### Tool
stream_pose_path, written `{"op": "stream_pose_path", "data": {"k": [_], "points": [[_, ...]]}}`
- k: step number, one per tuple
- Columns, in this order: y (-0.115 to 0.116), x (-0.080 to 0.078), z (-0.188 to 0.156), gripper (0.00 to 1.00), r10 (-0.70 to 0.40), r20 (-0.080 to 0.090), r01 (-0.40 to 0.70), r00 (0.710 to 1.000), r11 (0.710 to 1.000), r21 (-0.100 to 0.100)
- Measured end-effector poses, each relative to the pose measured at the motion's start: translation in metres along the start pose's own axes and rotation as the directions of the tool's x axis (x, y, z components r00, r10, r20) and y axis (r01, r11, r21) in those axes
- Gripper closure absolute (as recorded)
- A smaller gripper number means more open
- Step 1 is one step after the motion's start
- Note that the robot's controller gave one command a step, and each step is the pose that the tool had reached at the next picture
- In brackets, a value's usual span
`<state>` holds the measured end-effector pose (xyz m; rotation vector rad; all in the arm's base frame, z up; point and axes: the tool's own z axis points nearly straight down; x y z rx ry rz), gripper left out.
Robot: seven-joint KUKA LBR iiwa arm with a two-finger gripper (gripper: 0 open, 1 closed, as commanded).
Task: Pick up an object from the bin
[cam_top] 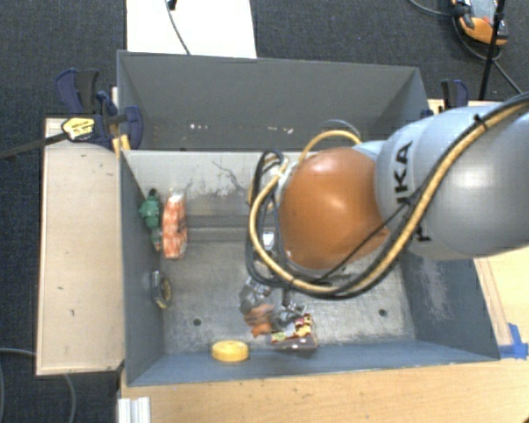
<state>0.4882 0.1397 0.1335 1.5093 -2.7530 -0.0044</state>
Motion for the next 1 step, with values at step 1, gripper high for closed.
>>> {"op": "stream_pose_path", "data": {"k": [1], "points": [[-0.0009,-0.0008,-0.0189,1.0,0.002,0.004,-0.002,1.0,1.0,0.004]]}}
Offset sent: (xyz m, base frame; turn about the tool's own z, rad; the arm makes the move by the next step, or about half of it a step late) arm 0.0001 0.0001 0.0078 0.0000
